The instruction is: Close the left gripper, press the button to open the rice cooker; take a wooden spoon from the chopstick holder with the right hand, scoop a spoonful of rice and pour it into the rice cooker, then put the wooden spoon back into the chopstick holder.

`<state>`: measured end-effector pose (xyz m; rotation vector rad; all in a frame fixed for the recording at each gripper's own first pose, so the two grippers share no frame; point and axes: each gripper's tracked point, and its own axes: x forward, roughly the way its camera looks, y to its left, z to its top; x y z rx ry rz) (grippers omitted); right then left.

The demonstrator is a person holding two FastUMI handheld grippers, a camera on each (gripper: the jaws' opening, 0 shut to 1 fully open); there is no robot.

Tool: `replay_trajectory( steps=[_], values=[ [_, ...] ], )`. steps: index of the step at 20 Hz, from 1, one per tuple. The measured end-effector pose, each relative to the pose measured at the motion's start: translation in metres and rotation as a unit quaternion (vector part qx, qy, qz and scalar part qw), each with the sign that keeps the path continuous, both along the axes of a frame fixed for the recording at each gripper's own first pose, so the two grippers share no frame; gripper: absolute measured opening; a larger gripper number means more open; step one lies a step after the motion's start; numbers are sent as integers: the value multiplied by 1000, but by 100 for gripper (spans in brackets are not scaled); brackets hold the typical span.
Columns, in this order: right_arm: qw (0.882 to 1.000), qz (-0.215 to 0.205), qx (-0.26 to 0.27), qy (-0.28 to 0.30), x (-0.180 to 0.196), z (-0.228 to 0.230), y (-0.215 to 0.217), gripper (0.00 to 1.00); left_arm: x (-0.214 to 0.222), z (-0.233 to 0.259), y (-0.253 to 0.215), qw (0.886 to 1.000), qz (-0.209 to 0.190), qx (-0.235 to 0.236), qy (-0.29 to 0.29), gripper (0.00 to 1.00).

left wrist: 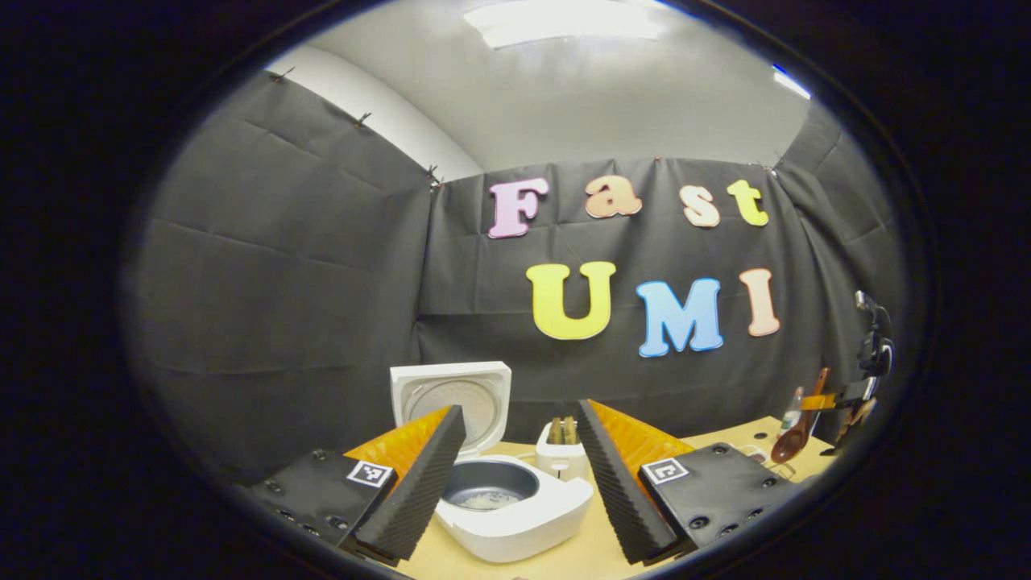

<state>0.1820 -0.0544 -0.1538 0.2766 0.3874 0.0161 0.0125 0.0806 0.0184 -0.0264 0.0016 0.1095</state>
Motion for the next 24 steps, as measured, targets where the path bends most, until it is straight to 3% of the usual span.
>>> replay_trajectory(
  steps=[4,12,17,20,21,22,24],
  values=[
    [999,-10,-20,25,-1,-39,-16,12,-5,-7,-3,1000,4,5,13,96],
    [995,-8,0,95,-21,-108,-14,12,-23,-10,13,999,30,19,24,96],
    [993,-2,-10,114,-30,-123,-11,12,-24,-11,22,999,39,23,26,96],
    [996,1,-9,90,-30,-106,-10,19,-17,-13,22,999,33,17,27,96],
    [996,0,-12,85,-32,-98,-10,25,-13,-14,22,999,31,15,26,95],
    [997,-3,-22,76,-35,-90,-14,53,-8,-14,23,999,30,14,25,95],
    [997,-14,-50,51,-38,-68,-23,94,2,-14,25,999,26,13,25,95]
  ],
)
